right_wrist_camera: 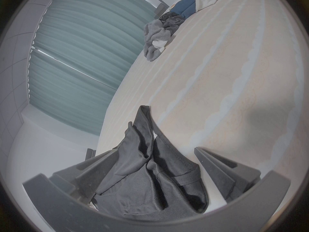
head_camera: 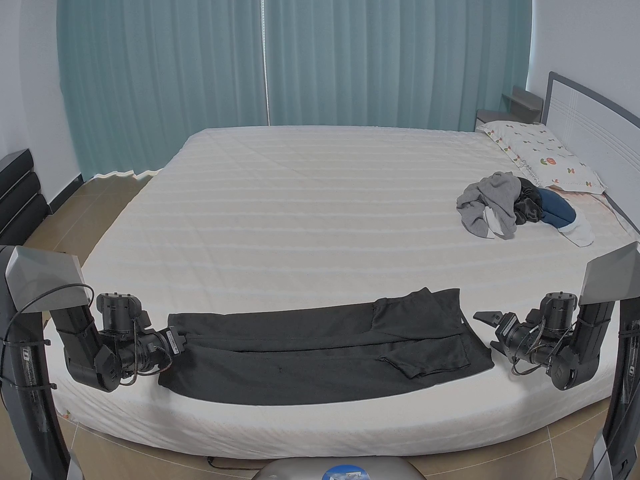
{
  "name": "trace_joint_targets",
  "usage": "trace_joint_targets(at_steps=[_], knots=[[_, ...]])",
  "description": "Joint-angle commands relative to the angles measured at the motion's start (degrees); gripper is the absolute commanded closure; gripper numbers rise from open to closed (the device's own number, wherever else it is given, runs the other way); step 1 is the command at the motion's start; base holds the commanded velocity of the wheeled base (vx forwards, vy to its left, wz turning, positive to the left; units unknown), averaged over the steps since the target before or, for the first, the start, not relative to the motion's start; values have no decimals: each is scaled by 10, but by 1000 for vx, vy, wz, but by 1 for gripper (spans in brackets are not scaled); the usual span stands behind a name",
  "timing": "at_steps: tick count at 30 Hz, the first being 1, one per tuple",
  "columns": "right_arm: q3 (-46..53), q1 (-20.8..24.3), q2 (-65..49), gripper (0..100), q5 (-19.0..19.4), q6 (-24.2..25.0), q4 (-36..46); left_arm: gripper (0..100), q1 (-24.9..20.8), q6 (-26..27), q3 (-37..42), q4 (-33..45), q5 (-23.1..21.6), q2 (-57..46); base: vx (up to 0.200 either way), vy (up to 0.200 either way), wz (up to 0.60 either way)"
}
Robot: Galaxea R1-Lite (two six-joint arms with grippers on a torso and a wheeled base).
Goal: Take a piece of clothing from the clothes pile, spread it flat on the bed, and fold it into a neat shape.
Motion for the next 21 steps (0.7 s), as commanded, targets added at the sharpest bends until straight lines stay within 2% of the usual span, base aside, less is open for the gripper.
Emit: trace_joint_targets(at_steps=[1,7,10,15,21], knots=[[-3,-7,-8,0,1,4,0,100,0,-2,-1,-1,0,-1,0,0,0],[2,-8,-1,0,0,7,-27,100,1,-21,-15,-17,1,2,0,0,0],[6,-7,2,0,0,7,-36,100,-1,-59,-27,-26,1,-3,0,0,0],[6,-7,2,0,0,7,-36,100,-10,-71,-30,-27,3,-4,0,0,0],[7,-5,3,0,0,7,-36,100,-26,-72,-26,-22,10,-22,0,-200,0]])
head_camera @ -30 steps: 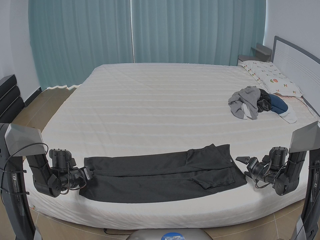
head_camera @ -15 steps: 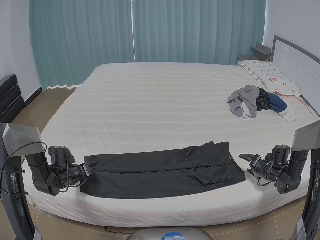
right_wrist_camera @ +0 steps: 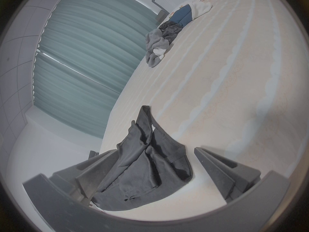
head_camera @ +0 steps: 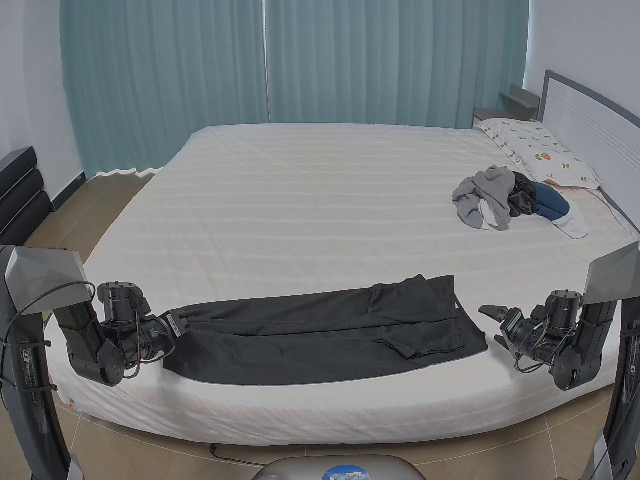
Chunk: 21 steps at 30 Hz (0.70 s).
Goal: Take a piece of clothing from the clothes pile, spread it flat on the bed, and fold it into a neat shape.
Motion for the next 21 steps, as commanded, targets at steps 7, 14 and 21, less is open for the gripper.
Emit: trace_joint_targets(at_steps=[7,14,21], knots=[[1,2,5,0,0,0,-1,100,-37,-1,-3,7,28,-39,0,-200,0],[5,4,5,0,0,0,-1,100,-76,-1,-20,73,43,-74,0,-200,0],[5,6,5,0,0,0,-1,100,-123,-1,-57,153,89,-105,0,-200,0]])
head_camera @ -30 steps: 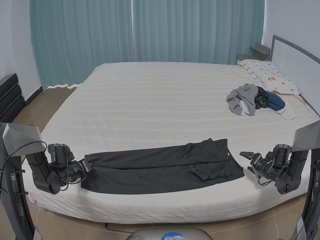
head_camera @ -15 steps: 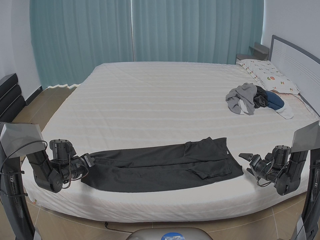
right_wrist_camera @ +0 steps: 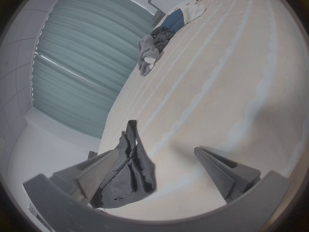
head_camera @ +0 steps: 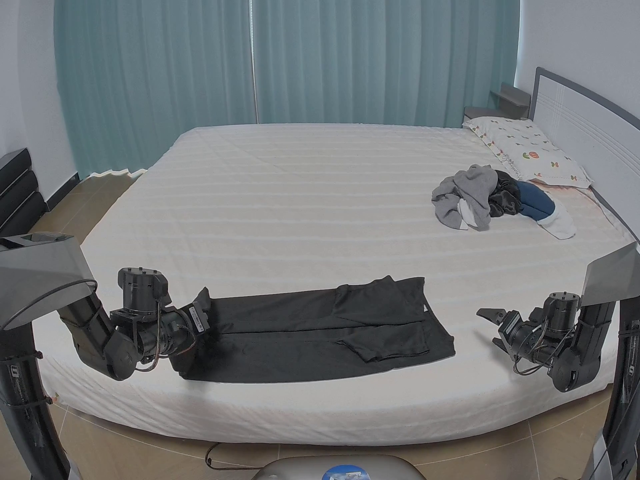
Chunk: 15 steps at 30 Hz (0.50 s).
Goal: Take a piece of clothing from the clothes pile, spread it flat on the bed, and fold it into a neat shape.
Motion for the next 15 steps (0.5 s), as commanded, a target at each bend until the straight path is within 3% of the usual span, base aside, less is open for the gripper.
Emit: trace_joint_targets(at_steps=[1,15], knots=[[1,1,1,0,0,0,0,100,-33,-1,-37,45,15,-34,0,-200,0],[4,2,1,0,0,0,0,100,-95,-115,-196,252,26,-36,0,-200,0]])
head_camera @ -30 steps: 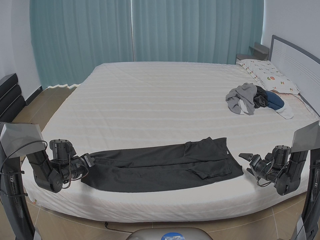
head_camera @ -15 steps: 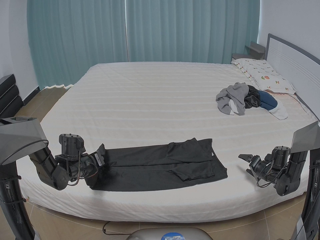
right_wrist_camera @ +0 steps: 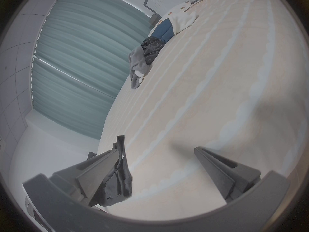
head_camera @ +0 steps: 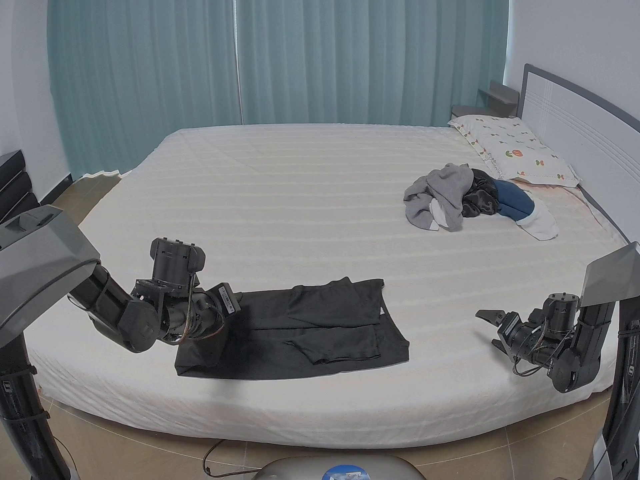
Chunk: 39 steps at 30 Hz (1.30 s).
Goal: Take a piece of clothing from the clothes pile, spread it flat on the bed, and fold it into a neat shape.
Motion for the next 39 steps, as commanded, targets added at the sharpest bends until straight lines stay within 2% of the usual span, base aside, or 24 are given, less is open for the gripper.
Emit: trace_joint_targets(at_steps=[1,9,13,17,22,23,29,33,39], knots=[[0,1,0,0,0,0,0,100,-25,-32,-64,46,0,0,0,-200,0],[1,1,0,0,0,0,0,100,-63,-84,-158,127,0,33,0,-200,0],[0,1,1,0,-1,0,0,100,-75,-85,-182,129,2,63,0,-200,0],[1,2,1,0,0,0,0,100,-81,-85,-202,130,6,100,0,0,0],[2,4,1,0,0,0,0,100,-82,-108,-230,126,52,137,0,0,0],[2,6,1,0,-1,0,0,0,-82,-113,-233,127,57,139,0,0,0],[5,9,1,0,-1,0,0,0,-87,-133,-228,127,55,133,0,0,0],[6,9,1,0,-1,0,0,0,-94,-163,-216,125,48,89,0,0,0],[8,10,0,0,-1,-1,0,0,-85,-165,-193,122,42,33,0,0,0]])
